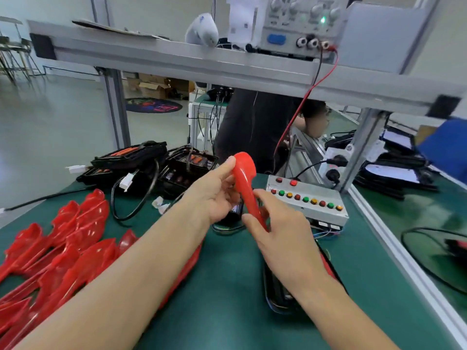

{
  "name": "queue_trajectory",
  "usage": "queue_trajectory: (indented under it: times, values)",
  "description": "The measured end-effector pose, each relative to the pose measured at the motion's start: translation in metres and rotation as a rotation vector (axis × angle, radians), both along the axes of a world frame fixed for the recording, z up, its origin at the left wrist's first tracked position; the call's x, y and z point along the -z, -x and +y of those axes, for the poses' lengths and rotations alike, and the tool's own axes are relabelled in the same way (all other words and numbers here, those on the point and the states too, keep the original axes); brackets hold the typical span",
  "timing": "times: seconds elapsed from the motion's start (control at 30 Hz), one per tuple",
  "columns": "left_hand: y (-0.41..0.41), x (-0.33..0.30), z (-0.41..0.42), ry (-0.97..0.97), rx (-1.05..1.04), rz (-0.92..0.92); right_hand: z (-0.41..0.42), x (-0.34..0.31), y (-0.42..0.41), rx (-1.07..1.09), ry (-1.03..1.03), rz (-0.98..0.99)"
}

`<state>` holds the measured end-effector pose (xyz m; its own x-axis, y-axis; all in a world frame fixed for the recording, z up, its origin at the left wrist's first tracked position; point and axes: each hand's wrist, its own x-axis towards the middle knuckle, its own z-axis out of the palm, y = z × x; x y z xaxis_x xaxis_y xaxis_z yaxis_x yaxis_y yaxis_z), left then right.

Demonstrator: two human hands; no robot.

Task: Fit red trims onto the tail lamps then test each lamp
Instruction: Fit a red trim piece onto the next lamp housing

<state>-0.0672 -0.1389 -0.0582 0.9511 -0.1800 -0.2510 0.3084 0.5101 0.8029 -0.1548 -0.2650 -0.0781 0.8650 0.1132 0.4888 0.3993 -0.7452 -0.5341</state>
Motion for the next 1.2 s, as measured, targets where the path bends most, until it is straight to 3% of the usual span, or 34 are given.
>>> queue_trajectory:
  times: [0.13, 0.23, 0.37, 0.57, 0.67, 0.87, 1.0, 1.07, 1.2]
  values:
    - [0.001, 0.022, -0.020, -0.404, 0.074, -0.127, -0.054, 0.003, 0.005, 0.097, -0.147, 0.065]
    - [0.005, 0.045, -0.037, -0.664, 0.244, -0.135, -0.085, 0.013, 0.013, 0.163, -0.177, 0.110]
    - [0.004, 0.064, -0.060, -0.823, 0.328, -0.053, -0.097, 0.033, 0.024, 0.171, -0.165, 0.208]
    - [-0.007, 0.066, -0.079, -1.090, 0.386, -0.123, -0.091, 0.044, 0.030, 0.164, -0.031, 0.235]
    - [-0.007, 0.065, -0.082, -0.964, 0.380, -0.025, -0.090, 0.046, 0.032, 0.166, 0.003, 0.244]
    - [0.006, 0.075, -0.084, -0.339, 0.219, 0.172, -0.092, 0.039, 0.046, 0.194, 0.023, 0.193]
    - [0.014, 0.075, -0.087, -0.021, 0.194, 0.165, -0.083, 0.038, 0.062, 0.197, 0.223, 0.132]
    - [0.017, 0.074, -0.088, 0.047, 0.160, 0.166, -0.076, 0.039, 0.069, 0.215, 0.396, 0.074]
    - [0.019, 0.075, -0.089, 0.035, 0.081, 0.148, -0.066, 0.050, 0.073, 0.282, 0.535, -0.067]
